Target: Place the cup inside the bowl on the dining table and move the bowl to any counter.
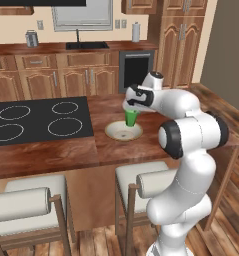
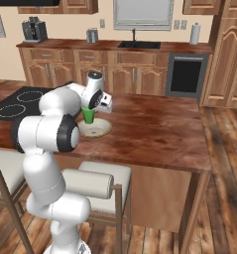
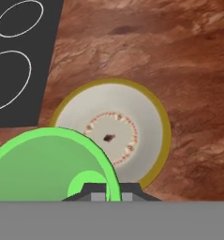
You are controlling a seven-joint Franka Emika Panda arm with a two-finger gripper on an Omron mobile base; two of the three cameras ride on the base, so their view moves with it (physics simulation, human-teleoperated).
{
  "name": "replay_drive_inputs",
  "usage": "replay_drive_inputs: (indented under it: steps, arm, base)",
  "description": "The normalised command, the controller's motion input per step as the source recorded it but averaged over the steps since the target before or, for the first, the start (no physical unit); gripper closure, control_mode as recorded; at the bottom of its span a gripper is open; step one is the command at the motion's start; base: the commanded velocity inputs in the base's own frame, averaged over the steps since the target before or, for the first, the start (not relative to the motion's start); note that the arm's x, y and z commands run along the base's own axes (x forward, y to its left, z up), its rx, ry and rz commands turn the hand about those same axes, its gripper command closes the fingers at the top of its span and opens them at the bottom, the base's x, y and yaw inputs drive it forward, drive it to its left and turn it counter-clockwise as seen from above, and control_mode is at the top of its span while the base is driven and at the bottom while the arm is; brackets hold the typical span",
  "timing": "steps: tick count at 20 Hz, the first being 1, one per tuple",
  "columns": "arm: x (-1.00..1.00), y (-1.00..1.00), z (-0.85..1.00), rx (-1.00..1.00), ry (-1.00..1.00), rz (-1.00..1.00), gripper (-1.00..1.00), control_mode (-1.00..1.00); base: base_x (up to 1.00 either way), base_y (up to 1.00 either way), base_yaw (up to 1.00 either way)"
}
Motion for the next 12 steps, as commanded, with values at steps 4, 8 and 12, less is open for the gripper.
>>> replay_drive_inputs:
  steps: [4,8,12]
  arm:
    - [0.08,0.08,-0.10,0.00,0.00,0.00,1.00,-1.00]
    - [0.05,0.10,-0.06,-0.01,0.00,0.00,1.00,-1.00]
    - [0.05,0.09,-0.08,-0.02,0.00,0.00,1.00,-1.00]
  base:
    - [0.00,0.00,0.00]
    - [0.00,0.00,0.00]
    - [0.00,0.00,0.00]
